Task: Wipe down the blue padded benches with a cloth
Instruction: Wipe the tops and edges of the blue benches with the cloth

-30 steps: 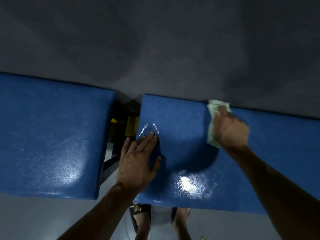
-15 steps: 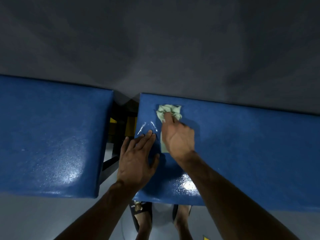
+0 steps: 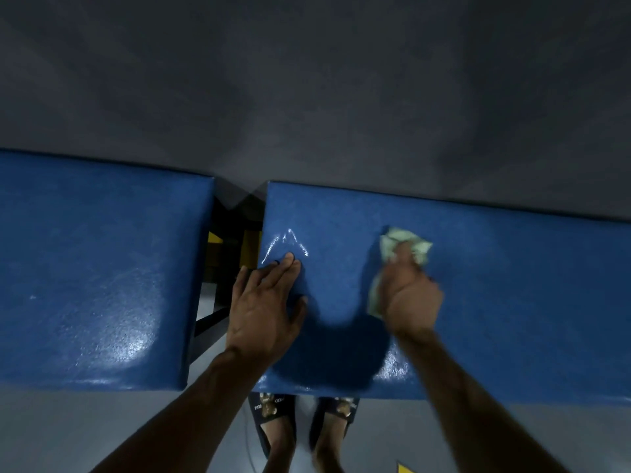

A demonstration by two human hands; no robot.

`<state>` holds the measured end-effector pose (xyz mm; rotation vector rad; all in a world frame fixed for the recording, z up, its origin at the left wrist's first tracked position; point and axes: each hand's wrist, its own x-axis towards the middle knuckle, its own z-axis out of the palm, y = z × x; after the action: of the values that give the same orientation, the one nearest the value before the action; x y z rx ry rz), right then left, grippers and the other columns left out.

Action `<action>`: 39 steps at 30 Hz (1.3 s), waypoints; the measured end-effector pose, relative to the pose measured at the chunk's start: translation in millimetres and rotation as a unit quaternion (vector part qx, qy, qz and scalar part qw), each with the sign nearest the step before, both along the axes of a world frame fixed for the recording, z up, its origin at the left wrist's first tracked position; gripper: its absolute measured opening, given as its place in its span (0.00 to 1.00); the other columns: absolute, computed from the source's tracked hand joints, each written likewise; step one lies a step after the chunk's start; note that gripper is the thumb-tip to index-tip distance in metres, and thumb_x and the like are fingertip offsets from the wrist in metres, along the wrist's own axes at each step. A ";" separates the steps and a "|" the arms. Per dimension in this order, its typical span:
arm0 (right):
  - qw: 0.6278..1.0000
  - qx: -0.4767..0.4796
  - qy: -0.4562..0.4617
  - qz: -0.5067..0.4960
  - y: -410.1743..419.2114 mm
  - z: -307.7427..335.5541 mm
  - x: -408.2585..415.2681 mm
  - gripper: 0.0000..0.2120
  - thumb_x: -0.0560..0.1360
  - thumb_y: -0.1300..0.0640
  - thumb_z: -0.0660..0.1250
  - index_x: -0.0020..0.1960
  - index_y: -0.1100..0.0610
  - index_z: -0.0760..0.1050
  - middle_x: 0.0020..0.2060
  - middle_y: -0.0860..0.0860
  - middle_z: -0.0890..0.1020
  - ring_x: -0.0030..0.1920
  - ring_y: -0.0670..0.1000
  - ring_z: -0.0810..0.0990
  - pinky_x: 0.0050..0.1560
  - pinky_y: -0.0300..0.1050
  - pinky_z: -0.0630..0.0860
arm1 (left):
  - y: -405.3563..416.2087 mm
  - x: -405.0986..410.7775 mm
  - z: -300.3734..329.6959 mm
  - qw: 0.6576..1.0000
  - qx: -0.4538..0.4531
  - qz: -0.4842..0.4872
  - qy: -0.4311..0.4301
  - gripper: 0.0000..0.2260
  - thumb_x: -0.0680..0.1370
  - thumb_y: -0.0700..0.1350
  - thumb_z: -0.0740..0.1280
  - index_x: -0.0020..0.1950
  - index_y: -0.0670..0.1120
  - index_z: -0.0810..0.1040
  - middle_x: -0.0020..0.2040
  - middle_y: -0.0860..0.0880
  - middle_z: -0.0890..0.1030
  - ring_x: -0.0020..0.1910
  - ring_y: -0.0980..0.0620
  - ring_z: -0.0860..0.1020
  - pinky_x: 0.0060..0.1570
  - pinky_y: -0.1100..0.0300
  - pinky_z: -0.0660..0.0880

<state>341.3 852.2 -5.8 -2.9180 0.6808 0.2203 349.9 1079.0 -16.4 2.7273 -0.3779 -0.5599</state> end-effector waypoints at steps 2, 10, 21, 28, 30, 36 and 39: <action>0.997 0.018 0.026 0.069 58.1 -2.4 3.7 0.17 0.79 0.53 0.59 0.67 0.53 0.68 0.40 0.56 0.83 0.39 0.60 0.83 0.38 0.50 0.77 | 0.0 0.3 0.3 1.000 0.000 0.002 0.004 0.29 0.77 0.61 0.56 0.76 0.53 0.67 0.76 0.55 0.69 0.71 0.49 0.69 0.75 0.43 0.58; 0.977 -0.065 -0.076 0.189 -6.5 3.1 -14.8 0.14 0.69 0.56 0.71 0.53 0.53 0.73 0.27 0.53 0.78 0.24 0.57 0.78 0.23 0.46 0.74 | -1.4 -6.5 -1.3 1.000 0.005 0.014 0.014 0.30 0.77 0.63 0.48 0.78 0.54 0.62 0.77 0.56 0.65 0.73 0.49 0.66 0.76 0.46 0.54; 0.998 0.022 -0.012 0.049 51.4 -0.3 -20.8 0.18 0.74 0.55 0.64 0.63 0.54 0.73 0.32 0.56 0.82 0.31 0.60 0.81 0.31 0.47 0.75 | 5.3 -9.1 4.8 0.999 -0.041 0.001 -0.006 0.27 0.80 0.57 0.52 0.79 0.52 0.61 0.78 0.52 0.64 0.73 0.47 0.66 0.75 0.43 0.57; 0.968 -0.075 -0.085 0.224 -7.6 -4.4 -33.3 0.14 0.67 0.55 0.69 0.53 0.54 0.76 0.28 0.53 0.79 0.25 0.57 0.79 0.24 0.46 0.75 | 10.9 -18.0 3.6 0.997 -0.064 -0.010 -0.031 0.24 0.81 0.52 0.54 0.78 0.51 0.64 0.79 0.54 0.61 0.76 0.51 0.61 0.76 0.45 0.55; 0.978 -0.115 -0.087 0.154 -48.1 -1.3 -43.5 0.11 0.71 0.52 0.65 0.51 0.54 0.76 0.27 0.55 0.79 0.25 0.58 0.79 0.26 0.48 0.77 | 12.8 -20.6 4.9 0.997 -0.071 -0.006 -0.031 0.24 0.81 0.52 0.53 0.78 0.51 0.64 0.79 0.54 0.61 0.76 0.52 0.61 0.76 0.48 0.52; 0.998 0.009 -0.034 -0.060 -2.8 -9.0 -52.1 0.17 0.78 0.51 0.62 0.64 0.56 0.73 0.34 0.60 0.81 0.31 0.64 0.80 0.33 0.51 0.75 | 16.4 -31.7 8.4 0.994 -0.096 0.012 -0.056 0.23 0.80 0.49 0.56 0.75 0.49 0.70 0.75 0.52 0.69 0.71 0.50 0.67 0.73 0.44 0.61; 0.994 0.047 -0.072 0.074 78.0 -7.7 -52.9 0.16 0.70 0.56 0.71 0.56 0.54 0.74 0.26 0.54 0.79 0.23 0.58 0.78 0.23 0.46 0.73 | 15.9 -39.8 8.0 0.993 -0.094 0.014 -0.065 0.22 0.79 0.47 0.56 0.74 0.48 0.71 0.74 0.51 0.71 0.70 0.50 0.68 0.71 0.45 0.64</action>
<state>288.3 930.3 -13.5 -2.8610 0.4212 0.0547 310.1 1094.9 -8.4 2.5895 -0.4016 -0.3226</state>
